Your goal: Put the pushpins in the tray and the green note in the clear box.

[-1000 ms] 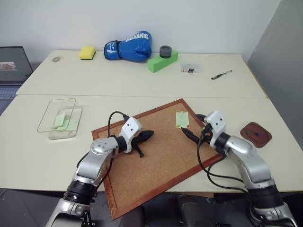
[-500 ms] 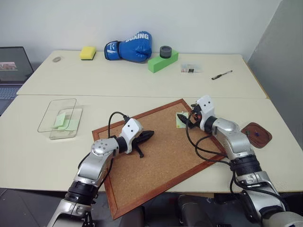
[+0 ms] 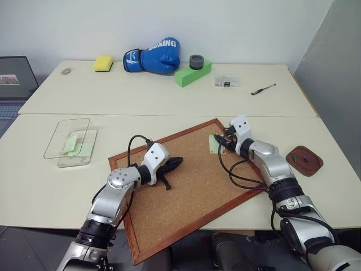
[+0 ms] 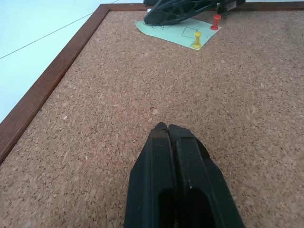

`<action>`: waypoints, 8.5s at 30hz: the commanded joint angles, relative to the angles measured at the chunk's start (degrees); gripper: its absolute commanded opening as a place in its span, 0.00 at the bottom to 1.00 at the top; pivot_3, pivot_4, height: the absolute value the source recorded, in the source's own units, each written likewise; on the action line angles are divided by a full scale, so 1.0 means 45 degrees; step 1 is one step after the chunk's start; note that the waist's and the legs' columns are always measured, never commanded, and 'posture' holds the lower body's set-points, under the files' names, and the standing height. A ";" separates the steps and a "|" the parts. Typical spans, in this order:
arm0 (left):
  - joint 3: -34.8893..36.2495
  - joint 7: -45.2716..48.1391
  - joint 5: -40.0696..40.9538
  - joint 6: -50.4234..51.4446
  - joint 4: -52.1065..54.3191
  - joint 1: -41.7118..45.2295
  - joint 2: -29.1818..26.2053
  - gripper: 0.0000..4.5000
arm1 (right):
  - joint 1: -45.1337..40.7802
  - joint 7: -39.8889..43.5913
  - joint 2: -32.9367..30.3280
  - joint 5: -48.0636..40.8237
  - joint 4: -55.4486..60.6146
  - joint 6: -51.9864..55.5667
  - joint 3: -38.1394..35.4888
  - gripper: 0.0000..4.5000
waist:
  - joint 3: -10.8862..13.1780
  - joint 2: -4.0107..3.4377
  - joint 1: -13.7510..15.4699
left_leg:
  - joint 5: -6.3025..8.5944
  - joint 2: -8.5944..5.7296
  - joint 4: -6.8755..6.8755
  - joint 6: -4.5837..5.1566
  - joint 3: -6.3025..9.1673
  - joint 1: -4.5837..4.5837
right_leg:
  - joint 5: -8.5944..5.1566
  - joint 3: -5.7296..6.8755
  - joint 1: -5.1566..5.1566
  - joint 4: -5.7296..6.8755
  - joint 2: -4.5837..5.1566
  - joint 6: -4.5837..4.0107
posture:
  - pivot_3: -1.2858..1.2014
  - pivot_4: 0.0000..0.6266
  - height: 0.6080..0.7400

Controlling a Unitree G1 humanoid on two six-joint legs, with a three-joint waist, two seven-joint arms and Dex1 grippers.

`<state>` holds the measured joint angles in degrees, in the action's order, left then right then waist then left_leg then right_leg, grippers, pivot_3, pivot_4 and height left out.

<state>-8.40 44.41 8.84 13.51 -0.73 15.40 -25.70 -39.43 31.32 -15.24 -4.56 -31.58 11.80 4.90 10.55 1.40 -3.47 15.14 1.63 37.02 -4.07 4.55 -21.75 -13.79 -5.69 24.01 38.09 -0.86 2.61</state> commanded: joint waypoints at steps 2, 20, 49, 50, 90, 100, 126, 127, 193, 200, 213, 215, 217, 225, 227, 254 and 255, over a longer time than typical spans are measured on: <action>-0.0256 0.0152 -0.0194 0.0299 0.0025 -0.0325 -0.0201 0.01 | -0.0352 0.0108 0.0001 0.0093 0.0141 -0.0318 -0.0065 0.32 | 0.0000 -0.0001 -0.0002 | 0.0000 0.0000 0.0001 0.0000 0.0000 0.0000 | 0.0001 -0.0001 -0.0001 0.0000 0.0000 -0.0001 | 0.52 0.24 1.00; -0.0589 0.0220 -0.0642 0.0410 -0.0396 -0.0252 -0.0537 0.01 | -0.0294 0.0191 -0.0131 0.0046 0.1251 -0.0572 -0.0212 0.00 | -0.0001 -0.0004 -0.0073 | 0.0000 0.0000 0.0002 0.0000 0.0001 0.0004 | -0.0018 -0.0001 0.0000 0.0005 -0.0001 0.0031 | 0.52 0.24 1.00; -0.0907 0.0422 -0.0629 0.0191 -0.0824 -0.0057 -0.0491 0.01 | 0.4017 -0.0326 -0.2345 -0.0960 0.8550 0.2393 -0.2436 0.00 | -0.0025 -0.0040 -0.0016 | 0.0001 0.0000 -0.0010 0.0001 0.0004 0.0001 | -0.0023 0.0000 -0.0007 -0.0016 -0.0001 0.0034 | 0.52 0.24 1.00; -0.0923 0.0447 -0.0624 0.0185 -0.0819 -0.0063 -0.0500 0.01 | 0.4461 -0.0350 -0.2539 -0.1001 0.8994 0.2589 -0.2580 0.00 | -0.0026 -0.0041 0.0010 | 0.0001 0.0001 -0.0012 0.0001 0.0003 0.0001 | -0.0025 0.0000 -0.0007 -0.0017 -0.0001 0.0033 | 0.52 0.24 1.00; -0.0946 0.0972 -0.0744 -0.0484 -0.1637 0.0157 -0.0646 0.01 | 0.8691 -0.2164 -0.4343 -0.0666 0.9243 0.4168 -0.6248 0.54 | -0.0063 -0.0091 -0.0095 | 0.0004 -0.0003 -0.0029 0.0000 -0.0032 0.0187 | -0.0085 -0.0045 -0.0177 -0.0058 -0.0001 -0.0032 | 0.52 0.24 1.00; -0.0931 0.0944 -0.0753 -0.0647 -0.1822 0.0257 -0.0595 0.01 | 0.8503 -0.2310 -0.4055 -0.1236 0.8955 0.5160 -0.6302 0.54 | -0.0062 -0.0090 -0.0102 | 0.0004 -0.0002 -0.0031 0.0000 -0.0032 0.0187 | -0.0086 -0.0047 -0.0175 -0.0072 -0.0001 -0.0032 | 0.52 0.24 1.00; -0.0738 0.0846 -0.0763 -0.0661 -0.1939 0.0267 -0.0661 0.01 | 0.7171 -0.1409 -0.2833 -0.2434 1.2068 0.4676 -0.3337 0.54 | -0.0046 -0.0071 -0.0252 | 0.0005 0.0004 -0.0042 -0.0003 -0.0029 0.0179 | -0.0094 -0.0045 -0.0169 -0.0117 0.0003 -0.0023 | 0.52 0.24 1.00; -0.0734 0.0849 -0.0769 -0.0660 -0.1929 0.0268 -0.0670 0.01 | 0.6976 -0.1607 -0.2384 -0.2325 1.1860 0.4485 -0.2973 0.54 | -0.0047 -0.0072 -0.0261 | 0.0005 0.0010 -0.0042 -0.0003 -0.0029 0.0179 | -0.0094 -0.0041 -0.0169 -0.0127 0.0002 -0.0023 | 0.52 0.24 1.00; -0.0929 0.0387 -0.1275 -0.0350 -0.2027 0.0470 -0.0717 0.01 | 0.5438 -0.1559 0.0127 -0.1278 0.9563 0.2146 -0.0674 0.01 | -0.0047 -0.0082 -0.0229 | 0.0004 0.0010 -0.0079 -0.0002 -0.0020 0.0140 | -0.0086 -0.0033 -0.0174 -0.0220 0.0004 -0.0009 | 0.52 0.24 1.00; -0.0947 0.0394 -0.1250 -0.0306 -0.1979 0.0503 -0.0694 0.01 | 0.6081 -0.1709 -0.0782 -0.1623 1.0631 0.2785 -0.2077 0.01 | -0.0047 -0.0083 -0.0212 | 0.0004 0.0010 -0.0079 -0.0002 -0.0020 0.0141 | -0.0086 -0.0033 -0.0174 -0.0226 0.0005 -0.0009 | 0.52 0.24 1.00; -0.1076 0.0518 -0.1222 -0.0365 -0.2065 0.0596 -0.0769 0.01 | 0.8120 -0.2208 -0.3796 -0.1000 0.9677 0.3152 -0.5297 0.01 | -0.0040 -0.0073 -0.0155 | 0.0005 0.0008 -0.0083 -0.0003 -0.0029 0.0145 | -0.0089 -0.0039 -0.0169 -0.0252 0.0014 -0.0009 | 0.52 0.24 1.00; -0.1100 0.0511 -0.1229 -0.0381 -0.2111 0.0641 -0.0745 0.01 | 0.8097 -0.2302 -0.4065 -0.0855 0.9167 0.3219 -0.5477 0.01 | -0.0040 -0.0071 -0.0160 | 0.0005 0.0007 -0.0083 -0.0003 -0.0036 0.0147 | -0.0089 -0.0042 -0.0169 -0.0254 0.0017 -0.0009 | 0.52 0.24 1.00; -0.1121 0.0506 -0.1227 -0.0392 -0.2130 0.0665 -0.0740 0.01 | 0.8043 -0.2329 -0.4222 -0.0798 0.8887 0.3346 -0.5492 0.01 | -0.0039 -0.0070 -0.0169 | 0.0005 0.0006 -0.0083 -0.0003 -0.0036 0.0146 | -0.0089 -0.0043 -0.0169 -0.0257 0.0017 -0.0008 | 0.52 0.24 1.00; -0.1052 0.0454 -0.1220 -0.0424 -0.2171 0.0637 -0.0814 0.01 | 0.7705 -0.2352 -0.4360 -0.0661 0.8112 0.3686 -0.5270 0.05 | -0.0038 -0.0069 -0.0163 | 0.0005 0.0006 -0.0085 -0.0003 -0.0036 0.0144 | -0.0089 -0.0041 -0.0170 -0.0256 0.0017 -0.0008 | 0.52 0.24 1.00; -0.1030 0.0441 -0.1218 -0.0432 -0.2153 0.0599 -0.0837 0.01 | 0.7657 -0.2338 -0.4381 -0.0651 0.8026 0.3778 -0.5224 0.13 | -0.0038 -0.0069 -0.0164 | 0.0005 0.0006 -0.0084 -0.0003 -0.0036 0.0145 | -0.0089 -0.0042 -0.0170 -0.0256 0.0017 -0.0008 | 0.52 0.24 1.00; -0.1007 0.0398 -0.1238 -0.0542 -0.2297 0.0622 -0.0796 0.01 | 0.7168 -0.1143 -0.4240 -0.2536 1.0743 0.4170 -0.5273 0.78 | -0.0030 -0.0069 -0.0182 | 0.0006 0.0006 -0.0087 -0.0004 -0.0034 0.0144 | -0.0090 -0.0040 -0.0162 -0.0260 0.0016 -0.0007 | 0.52 0.24 1.00; -0.1006 0.0396 -0.1236 -0.0550 -0.2312 0.0628 -0.0793 0.01 | 0.7171 -0.0832 -0.4105 -0.2844 1.1155 0.4226 -0.4903 0.78 | -0.0029 -0.0066 -0.0183 | 0.0006 0.0006 -0.0087 -0.0004 -0.0033 0.0144 | -0.0090 -0.0040 -0.0163 -0.0260 0.0016 -0.0007 | 0.52 0.24 1.00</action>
<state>-11.86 47.07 6.31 9.38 -6.76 19.38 -28.61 -6.36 24.86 -34.46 -14.29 13.77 30.28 -19.40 10.42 1.10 -4.30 15.17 1.66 36.63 -4.09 4.40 -21.11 -14.19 -5.86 23.28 36.91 -0.79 2.58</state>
